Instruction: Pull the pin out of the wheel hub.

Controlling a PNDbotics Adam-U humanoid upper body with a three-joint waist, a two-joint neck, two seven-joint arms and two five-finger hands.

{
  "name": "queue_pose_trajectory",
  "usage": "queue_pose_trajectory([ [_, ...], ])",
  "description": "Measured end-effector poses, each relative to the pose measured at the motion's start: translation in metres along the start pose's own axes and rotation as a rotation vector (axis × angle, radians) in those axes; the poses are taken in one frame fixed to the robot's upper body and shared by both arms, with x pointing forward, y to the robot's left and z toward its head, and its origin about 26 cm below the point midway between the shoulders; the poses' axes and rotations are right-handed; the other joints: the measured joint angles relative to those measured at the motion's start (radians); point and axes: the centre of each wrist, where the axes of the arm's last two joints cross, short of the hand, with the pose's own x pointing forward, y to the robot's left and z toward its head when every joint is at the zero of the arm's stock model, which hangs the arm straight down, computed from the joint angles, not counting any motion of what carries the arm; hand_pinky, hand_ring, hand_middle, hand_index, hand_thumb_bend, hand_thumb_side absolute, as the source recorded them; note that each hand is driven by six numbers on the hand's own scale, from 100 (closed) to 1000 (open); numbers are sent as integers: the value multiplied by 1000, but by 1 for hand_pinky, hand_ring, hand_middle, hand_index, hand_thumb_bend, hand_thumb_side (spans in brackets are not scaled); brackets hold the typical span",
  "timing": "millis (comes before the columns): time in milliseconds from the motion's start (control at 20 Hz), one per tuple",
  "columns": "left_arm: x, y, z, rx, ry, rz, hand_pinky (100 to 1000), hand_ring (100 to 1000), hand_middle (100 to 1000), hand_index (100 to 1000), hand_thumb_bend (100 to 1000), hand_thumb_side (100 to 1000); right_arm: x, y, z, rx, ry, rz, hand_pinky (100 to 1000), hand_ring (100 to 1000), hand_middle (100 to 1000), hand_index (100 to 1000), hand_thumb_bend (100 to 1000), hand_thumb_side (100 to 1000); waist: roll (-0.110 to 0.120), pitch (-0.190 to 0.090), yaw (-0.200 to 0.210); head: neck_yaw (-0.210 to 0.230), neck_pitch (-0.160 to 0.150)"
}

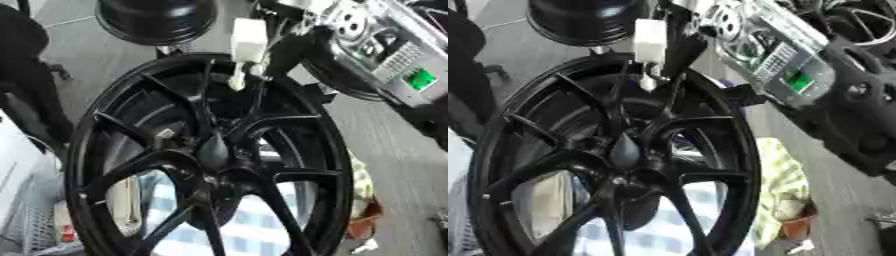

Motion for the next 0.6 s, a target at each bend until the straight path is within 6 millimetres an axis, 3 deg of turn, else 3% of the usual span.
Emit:
queue_pose_trajectory([
  [400, 0, 0, 0, 3, 1, 2, 855, 742, 678, 841, 100, 732, -62, -50, 7, -227, 199, -202, 765, 699, 473, 578, 145, 100, 8, -1, -9, 1, -5],
  [500, 0, 1, 0, 6, -1, 1, 855, 742, 678, 841, 100, 732, -89, -64, 9, -317, 289, -241, 766, 700, 480, 579, 100, 100, 10, -1, -11, 5, -5],
  [600, 0, 2, 0, 11, -4, -2, 855, 742, 678, 841, 100, 732, -124, -78, 13, -407, 405, -270, 767, 701, 476, 580, 143, 100, 13, 0, -12, 9, -5],
])
